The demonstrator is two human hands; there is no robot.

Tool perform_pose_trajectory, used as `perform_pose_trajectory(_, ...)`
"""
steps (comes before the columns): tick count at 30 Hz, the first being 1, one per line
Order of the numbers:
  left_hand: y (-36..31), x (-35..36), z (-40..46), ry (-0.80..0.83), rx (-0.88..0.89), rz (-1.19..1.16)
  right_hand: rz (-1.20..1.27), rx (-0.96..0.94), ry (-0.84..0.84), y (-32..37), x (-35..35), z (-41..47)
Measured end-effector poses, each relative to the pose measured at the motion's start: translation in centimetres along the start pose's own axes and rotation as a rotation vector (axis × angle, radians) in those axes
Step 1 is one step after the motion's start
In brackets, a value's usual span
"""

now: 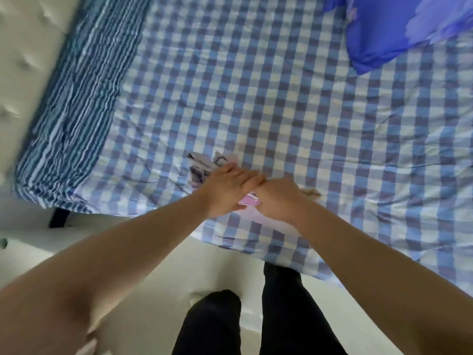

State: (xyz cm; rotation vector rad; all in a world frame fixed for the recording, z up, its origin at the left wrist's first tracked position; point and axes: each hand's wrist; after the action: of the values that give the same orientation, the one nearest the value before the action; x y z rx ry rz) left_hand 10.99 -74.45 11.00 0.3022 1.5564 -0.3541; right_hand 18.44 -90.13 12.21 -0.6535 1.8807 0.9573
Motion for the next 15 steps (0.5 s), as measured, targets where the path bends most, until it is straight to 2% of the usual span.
perform_pose_trajectory(2, 0.7, -1.7, -6.1, 0.126, -0.170, -0.021, -0.078, -0.130, 0.003, 5.3, 0.4, 0.0)
perform_pose_trajectory(4, 1.0, -2.9, -13.1, 0.122, -0.314, 0.019, -0.139, -0.257, -0.029, 10.8, 1.3, 0.0)
perform_pose_trajectory(6, 1.1, -3.6, -20.3, 0.137, -0.449, 0.039, -0.168, -0.313, -0.023, 16.5, 2.5, -0.1)
perform_pose_trajectory(10, 1.1, -4.7, -34.0, 0.305, -0.760, -0.011, -0.221, -0.377, 0.032, 28.3, 5.9, 0.9)
perform_pose_trajectory(13, 1.1, -5.8, -44.1, 0.277, -0.916, -0.024, -0.248, -0.440, 0.024, 37.5, 8.4, 2.4)
perform_pose_trajectory(15, 1.1, -6.5, -50.7, 0.165, -0.969, -0.004, -0.294, -0.520, 0.001, 43.4, 9.7, 3.5)
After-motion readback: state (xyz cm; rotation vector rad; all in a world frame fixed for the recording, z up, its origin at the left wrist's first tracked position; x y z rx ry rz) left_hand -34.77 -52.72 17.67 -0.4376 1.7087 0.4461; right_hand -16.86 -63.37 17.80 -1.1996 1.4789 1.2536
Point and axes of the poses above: each hand's wrist, its own z-axis towards the middle knuckle, its own x-axis out of the palm, y = z × x, and after that the axes turned 8 degrees about -y, right-handed
